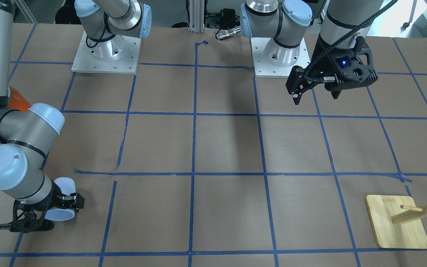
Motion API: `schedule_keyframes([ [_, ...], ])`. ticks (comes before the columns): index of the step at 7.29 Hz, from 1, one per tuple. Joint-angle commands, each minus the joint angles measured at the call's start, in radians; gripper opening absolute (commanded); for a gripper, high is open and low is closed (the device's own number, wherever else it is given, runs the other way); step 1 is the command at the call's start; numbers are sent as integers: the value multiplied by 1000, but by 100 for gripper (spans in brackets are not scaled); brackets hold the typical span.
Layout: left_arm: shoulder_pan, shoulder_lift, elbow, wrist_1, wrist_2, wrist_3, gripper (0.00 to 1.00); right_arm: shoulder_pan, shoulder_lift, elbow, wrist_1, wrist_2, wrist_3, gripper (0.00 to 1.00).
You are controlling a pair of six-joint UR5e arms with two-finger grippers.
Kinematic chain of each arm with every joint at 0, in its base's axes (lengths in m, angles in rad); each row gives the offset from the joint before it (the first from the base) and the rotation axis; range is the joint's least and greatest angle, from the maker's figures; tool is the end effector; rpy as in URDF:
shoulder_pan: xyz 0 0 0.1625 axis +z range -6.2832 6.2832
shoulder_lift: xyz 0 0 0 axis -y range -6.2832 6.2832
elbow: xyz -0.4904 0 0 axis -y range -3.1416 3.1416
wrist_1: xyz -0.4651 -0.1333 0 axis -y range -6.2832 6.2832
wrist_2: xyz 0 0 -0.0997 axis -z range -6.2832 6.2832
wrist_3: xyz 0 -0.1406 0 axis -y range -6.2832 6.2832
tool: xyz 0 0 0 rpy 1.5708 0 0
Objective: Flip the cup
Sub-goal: 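Lift the cup with the right gripper and carry it toward the table center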
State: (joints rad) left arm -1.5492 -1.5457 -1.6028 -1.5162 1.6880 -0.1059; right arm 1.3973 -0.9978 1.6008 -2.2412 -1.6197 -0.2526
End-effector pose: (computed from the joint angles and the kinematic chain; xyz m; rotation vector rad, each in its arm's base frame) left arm -0.1048 -0.5614 0.5148 -0.1970 3.0191 -0.0796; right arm -0.0063 -0.7683 0.1774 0.1192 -3.0761 0.0855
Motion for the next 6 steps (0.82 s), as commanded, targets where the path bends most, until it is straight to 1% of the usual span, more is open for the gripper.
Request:
schedule_keyframes([
  [1,0,-2,0,1,-2,0,100,43,-65,-4,0,64,-191,6],
  [2,0,-5,0,1,-4,0,100,119,-109,2,2,76,-206,4],
  [4,1,-4,0,2,-1,0,100,362,-99,5,0,58,-331,5],
  [5,1,-5,1,4,-2,0,100,453,-94,7,0,60,-341,5],
  [6,3,-4,1,4,-2,0,100,533,-66,7,-5,70,-399,5],
])
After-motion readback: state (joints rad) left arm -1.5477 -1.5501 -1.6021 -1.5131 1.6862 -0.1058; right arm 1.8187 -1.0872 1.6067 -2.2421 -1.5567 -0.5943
